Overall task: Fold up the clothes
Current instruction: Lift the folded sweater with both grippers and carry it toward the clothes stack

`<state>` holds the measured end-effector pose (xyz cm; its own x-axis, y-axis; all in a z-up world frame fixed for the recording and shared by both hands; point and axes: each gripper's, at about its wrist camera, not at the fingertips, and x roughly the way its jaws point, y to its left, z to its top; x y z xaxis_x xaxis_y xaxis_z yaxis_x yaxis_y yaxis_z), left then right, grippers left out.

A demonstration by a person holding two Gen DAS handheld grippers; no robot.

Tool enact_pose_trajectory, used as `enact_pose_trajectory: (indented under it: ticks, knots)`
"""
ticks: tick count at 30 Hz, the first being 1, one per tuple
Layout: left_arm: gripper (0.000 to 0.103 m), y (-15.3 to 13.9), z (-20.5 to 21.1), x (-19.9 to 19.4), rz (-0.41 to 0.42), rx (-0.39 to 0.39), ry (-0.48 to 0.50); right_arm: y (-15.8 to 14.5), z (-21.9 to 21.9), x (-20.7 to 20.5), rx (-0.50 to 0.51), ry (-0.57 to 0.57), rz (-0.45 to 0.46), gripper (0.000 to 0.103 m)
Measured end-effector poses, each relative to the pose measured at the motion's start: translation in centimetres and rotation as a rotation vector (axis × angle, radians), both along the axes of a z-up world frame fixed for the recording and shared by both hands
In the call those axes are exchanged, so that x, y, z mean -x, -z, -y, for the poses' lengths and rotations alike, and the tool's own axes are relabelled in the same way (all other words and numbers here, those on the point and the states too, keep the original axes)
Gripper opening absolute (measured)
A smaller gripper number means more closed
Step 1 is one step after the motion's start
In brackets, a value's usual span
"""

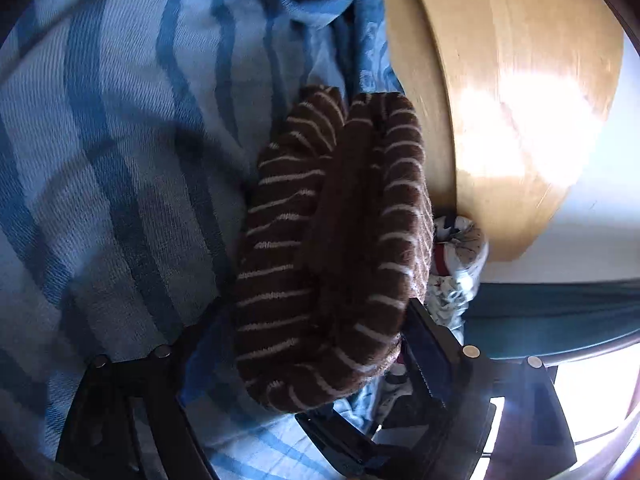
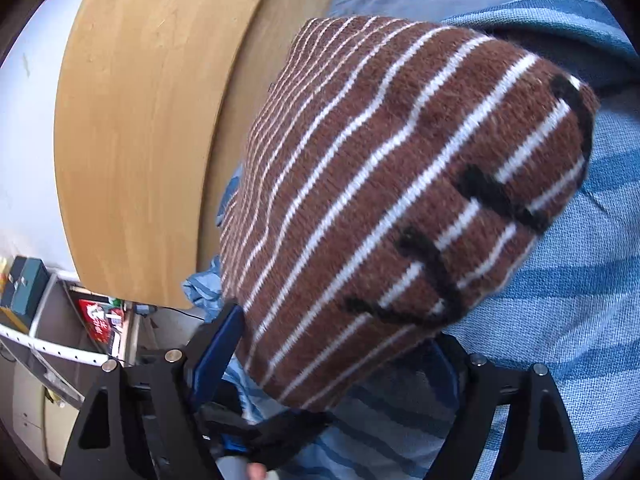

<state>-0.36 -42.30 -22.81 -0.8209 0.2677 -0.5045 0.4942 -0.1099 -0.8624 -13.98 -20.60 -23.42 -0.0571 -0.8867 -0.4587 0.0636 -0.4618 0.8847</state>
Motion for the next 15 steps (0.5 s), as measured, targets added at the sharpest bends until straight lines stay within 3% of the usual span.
enact_pose_trajectory:
  ticks: [3,7,10,13,15]
  knots:
    - [0.103,0.8,0.0,0.4,-0.01,-0.025,0.005,-1.0,0.6,0.1,-0.007,-0.025,-0.037,0.087]
    - [0.103,0.4,-0.1,1.4,-0.02,-0.011,-0.014,-2.4,1.4,0.2,-0.018,-0.059,-0.088,0.087]
    - [0.103,0.9,0.6,2.0,-0.07,-0.084,-0.055,-3.3,1.3,0.6,0.047,-0.05,-0.089,0.087]
    - [0.102,0.8,1.0,3.7,-0.068,-0.125,-0.054,-3.4,1.5,1.2,0.089,-0.036,-0.068,0.086]
    - [0.091,-0.2,0.9,4.8,-0.061,-0.096,-0.056,-3.0,0.8,1.3,0.101,-0.024,-0.031,0.086]
